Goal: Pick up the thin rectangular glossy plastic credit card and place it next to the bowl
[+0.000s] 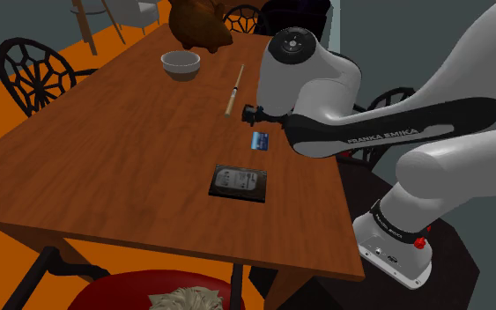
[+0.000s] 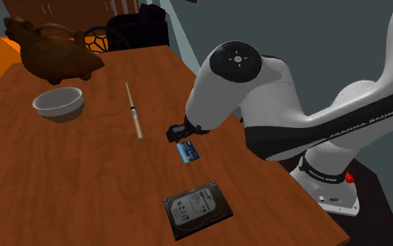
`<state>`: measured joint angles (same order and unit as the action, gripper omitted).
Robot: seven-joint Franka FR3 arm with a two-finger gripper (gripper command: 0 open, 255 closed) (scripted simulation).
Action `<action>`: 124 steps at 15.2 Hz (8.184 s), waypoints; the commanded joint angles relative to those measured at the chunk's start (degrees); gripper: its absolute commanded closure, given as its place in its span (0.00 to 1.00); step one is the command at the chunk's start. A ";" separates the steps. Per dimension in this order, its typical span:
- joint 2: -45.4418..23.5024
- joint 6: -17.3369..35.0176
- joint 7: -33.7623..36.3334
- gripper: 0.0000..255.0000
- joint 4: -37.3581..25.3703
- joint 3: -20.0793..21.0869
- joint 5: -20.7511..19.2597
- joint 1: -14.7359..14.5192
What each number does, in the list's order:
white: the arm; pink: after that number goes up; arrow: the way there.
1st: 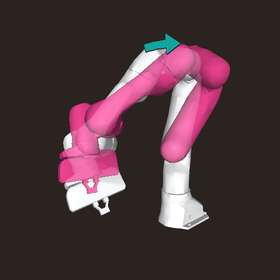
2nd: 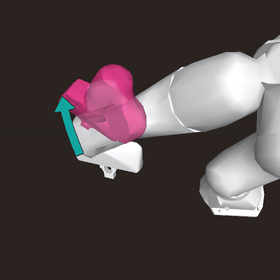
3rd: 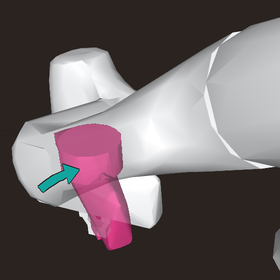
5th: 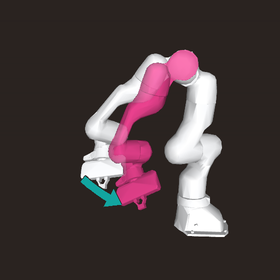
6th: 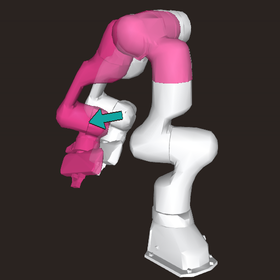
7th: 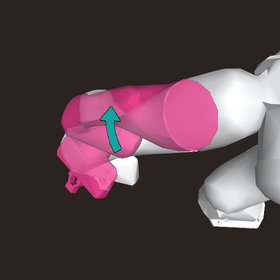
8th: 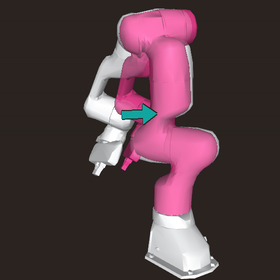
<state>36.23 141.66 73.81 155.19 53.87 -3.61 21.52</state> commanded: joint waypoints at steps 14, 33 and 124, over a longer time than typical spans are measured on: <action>-6.15 8.89 9.21 0.00 -0.85 13.22 -6.04 15.13; -3.43 3.33 4.64 1.00 -2.43 5.81 -3.40 8.58; 21.51 -14.38 -11.61 0.00 -90.28 79.91 12.57 113.06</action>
<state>57.74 127.28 62.19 64.91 133.77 8.96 134.58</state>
